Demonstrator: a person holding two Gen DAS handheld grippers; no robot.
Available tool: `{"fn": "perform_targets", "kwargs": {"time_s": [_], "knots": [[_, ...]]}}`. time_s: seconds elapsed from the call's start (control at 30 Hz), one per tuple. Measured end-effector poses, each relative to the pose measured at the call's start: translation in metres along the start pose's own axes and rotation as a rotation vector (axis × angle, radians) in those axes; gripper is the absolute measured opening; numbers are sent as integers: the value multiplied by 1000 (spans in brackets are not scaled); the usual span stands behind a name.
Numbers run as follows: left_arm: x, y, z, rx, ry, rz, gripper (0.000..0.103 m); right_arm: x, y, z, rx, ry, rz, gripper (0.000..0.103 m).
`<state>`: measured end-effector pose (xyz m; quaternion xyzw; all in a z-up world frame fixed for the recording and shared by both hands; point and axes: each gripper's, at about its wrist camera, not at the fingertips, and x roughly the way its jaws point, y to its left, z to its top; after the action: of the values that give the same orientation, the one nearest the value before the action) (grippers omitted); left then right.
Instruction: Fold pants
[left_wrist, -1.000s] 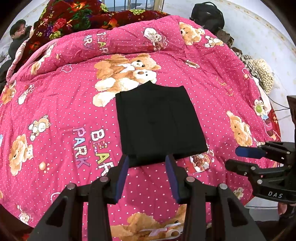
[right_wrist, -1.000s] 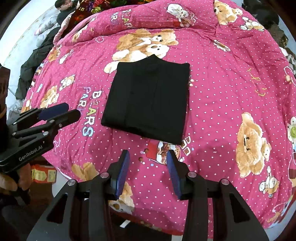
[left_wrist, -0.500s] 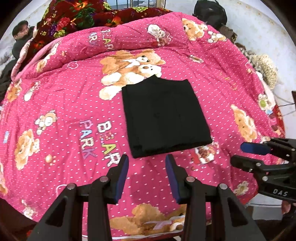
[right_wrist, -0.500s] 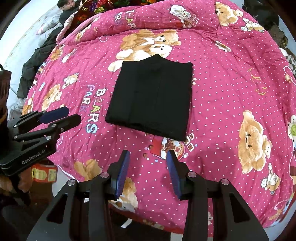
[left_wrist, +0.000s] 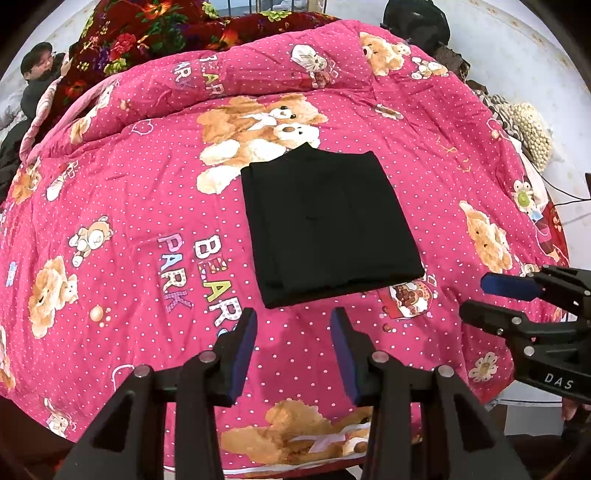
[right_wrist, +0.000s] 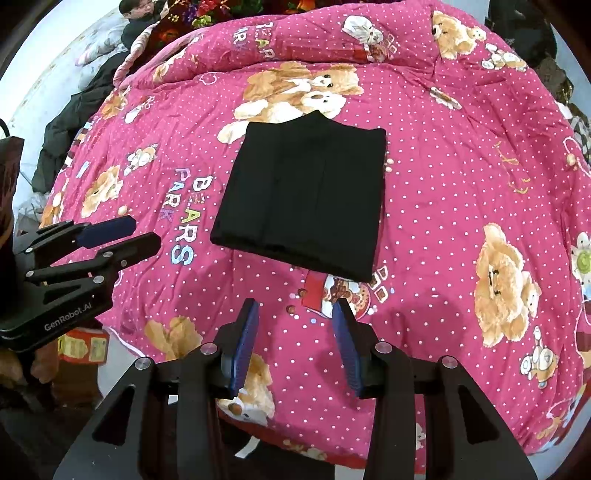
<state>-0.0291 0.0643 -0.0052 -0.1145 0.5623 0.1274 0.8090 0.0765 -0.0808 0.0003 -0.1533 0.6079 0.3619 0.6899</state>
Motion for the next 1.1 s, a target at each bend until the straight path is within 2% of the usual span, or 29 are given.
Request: {"fn": "perform_targets", "kwargs": {"time_s": [0.53,1.1], "knots": [[-1,3,-7,25,-16,5,44,-2,9,-6,20,-5,-24,42],[6,10,-10,66,9,-45,44,-1,14,-11,79,-6,-49,42]]}}
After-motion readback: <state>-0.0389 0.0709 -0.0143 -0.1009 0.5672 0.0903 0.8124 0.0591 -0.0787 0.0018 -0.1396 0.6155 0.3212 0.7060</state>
